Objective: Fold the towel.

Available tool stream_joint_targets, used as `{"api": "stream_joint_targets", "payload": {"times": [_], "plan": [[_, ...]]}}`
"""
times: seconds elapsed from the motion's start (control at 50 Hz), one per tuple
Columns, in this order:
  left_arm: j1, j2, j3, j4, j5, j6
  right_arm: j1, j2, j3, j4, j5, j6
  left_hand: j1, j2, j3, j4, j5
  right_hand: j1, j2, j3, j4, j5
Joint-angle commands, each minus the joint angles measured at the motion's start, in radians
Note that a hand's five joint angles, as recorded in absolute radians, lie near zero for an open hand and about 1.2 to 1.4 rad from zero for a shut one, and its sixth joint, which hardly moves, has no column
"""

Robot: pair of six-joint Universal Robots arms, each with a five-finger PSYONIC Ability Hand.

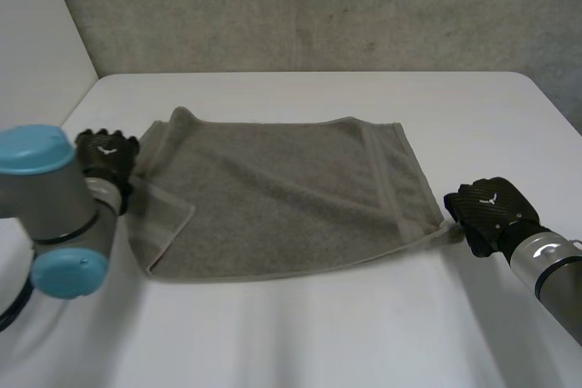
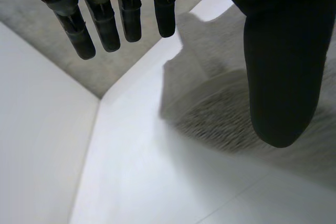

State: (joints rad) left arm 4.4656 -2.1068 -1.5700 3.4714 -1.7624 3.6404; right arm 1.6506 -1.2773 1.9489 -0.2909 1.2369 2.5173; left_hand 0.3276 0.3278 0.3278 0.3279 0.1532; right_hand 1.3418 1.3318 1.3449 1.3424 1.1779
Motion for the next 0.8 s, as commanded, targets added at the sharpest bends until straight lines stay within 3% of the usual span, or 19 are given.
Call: {"api": "stream_joint_targets", "payload": {"times": [0.02, 0.12, 0.2, 0.32, 0.52, 0.8], "plan": [[0.089, 0.154, -0.169, 0.057, 0.098, 0.029, 0.0, -0.002, 0.002, 0.002, -0.004, 0.0, 0.044, 0.044, 0.044, 0.044, 0.044, 0.054, 0.064, 0.051, 0.054, 0.044], [0.149, 0.224, -0.264, 0.063, 0.23, 0.04, 0.0, -0.004, 0.002, 0.002, -0.005, 0.0, 0.044, 0.044, 0.044, 0.044, 0.044, 0.054, 0.064, 0.051, 0.054, 0.044], [0.141, 0.258, -0.321, 0.061, 0.329, 0.029, 0.002, -0.002, 0.004, 0.002, -0.004, 0.0, 0.033, 0.033, 0.033, 0.032, 0.033, 0.054, 0.064, 0.051, 0.054, 0.044], [0.08, 0.263, -0.349, 0.058, 0.34, 0.011, 0.002, -0.002, 0.008, 0.002, 0.0, 0.0, 0.0, 0.0, 0.0, 0.0, 0.0, 0.054, 0.064, 0.051, 0.054, 0.044], [-0.029, 0.234, -0.348, 0.064, 0.344, -0.123, 0.002, -0.005, 0.013, 0.001, 0.0, 0.0, -0.026, -0.026, -0.026, -0.026, -0.026, 0.054, 0.064, 0.051, 0.054, 0.044], [-0.054, 0.105, -0.314, 0.092, 0.327, -0.114, 0.002, -0.005, 0.013, 0.001, -0.005, 0.0, -0.011, -0.012, -0.012, -0.012, -0.011, 0.054, 0.064, 0.051, 0.054, 0.044]]}}
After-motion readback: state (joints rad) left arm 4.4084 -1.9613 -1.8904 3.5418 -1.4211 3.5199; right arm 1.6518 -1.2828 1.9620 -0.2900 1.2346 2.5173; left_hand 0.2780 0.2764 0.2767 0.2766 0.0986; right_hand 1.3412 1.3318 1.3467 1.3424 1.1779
